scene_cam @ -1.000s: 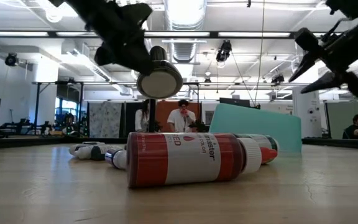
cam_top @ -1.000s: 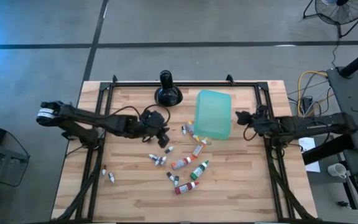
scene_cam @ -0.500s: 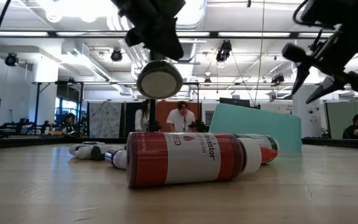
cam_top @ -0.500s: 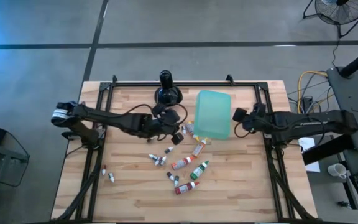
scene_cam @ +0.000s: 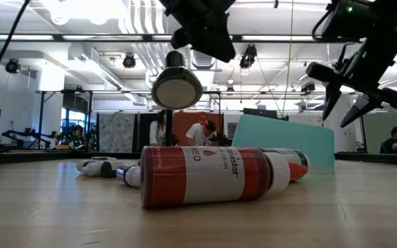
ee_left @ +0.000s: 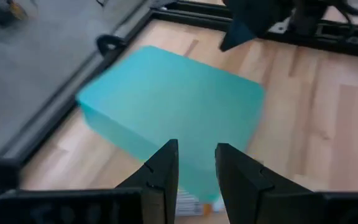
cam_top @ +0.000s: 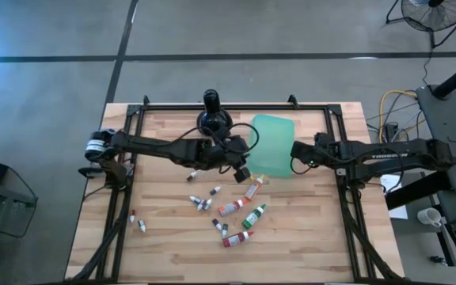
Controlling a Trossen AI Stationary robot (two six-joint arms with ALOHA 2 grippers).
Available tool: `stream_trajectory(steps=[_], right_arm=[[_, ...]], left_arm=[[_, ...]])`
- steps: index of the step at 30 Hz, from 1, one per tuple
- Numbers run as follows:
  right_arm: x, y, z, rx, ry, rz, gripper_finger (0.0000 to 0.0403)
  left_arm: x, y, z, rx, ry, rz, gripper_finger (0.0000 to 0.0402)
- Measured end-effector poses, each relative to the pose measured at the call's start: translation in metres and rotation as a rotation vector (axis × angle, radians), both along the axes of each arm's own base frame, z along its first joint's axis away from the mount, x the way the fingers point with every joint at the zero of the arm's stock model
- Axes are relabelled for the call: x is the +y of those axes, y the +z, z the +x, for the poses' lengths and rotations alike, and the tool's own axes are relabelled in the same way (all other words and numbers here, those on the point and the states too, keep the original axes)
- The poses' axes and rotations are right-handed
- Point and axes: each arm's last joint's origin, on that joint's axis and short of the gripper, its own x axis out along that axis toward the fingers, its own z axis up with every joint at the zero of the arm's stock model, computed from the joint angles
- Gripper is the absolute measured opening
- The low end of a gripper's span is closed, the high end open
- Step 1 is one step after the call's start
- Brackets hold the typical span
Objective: Pick & Place food coloring
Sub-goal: Prepare the green bin
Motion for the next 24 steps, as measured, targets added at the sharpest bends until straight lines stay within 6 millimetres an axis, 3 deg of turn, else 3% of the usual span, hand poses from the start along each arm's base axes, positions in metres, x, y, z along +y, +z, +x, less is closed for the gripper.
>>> stream_trajectory(steps=[4,12,17,24], right_arm=[[0.001,0.002,0.000,-0.022,0.026,0.011,0.0173],[0.002,-0.001,0.005,-0.028,0.072,0.050,0.0173],[0.002,-0.006,0.014,-0.028,0.131,0.062,0.0173],[0.001,-0.019,0.024,0.042,0.131,0.080,0.0173]], left_arm=[[0.005,-0.012,0.014,0.011,-0.030,-0.105,0.0080],[0.004,-0.035,0.036,0.076,-0.042,-0.119,0.0080],[0.010,-0.054,0.040,0.132,0.002,-0.156,0.0080],[0.018,-0.057,0.040,0.131,0.047,-0.182,0.0080]])
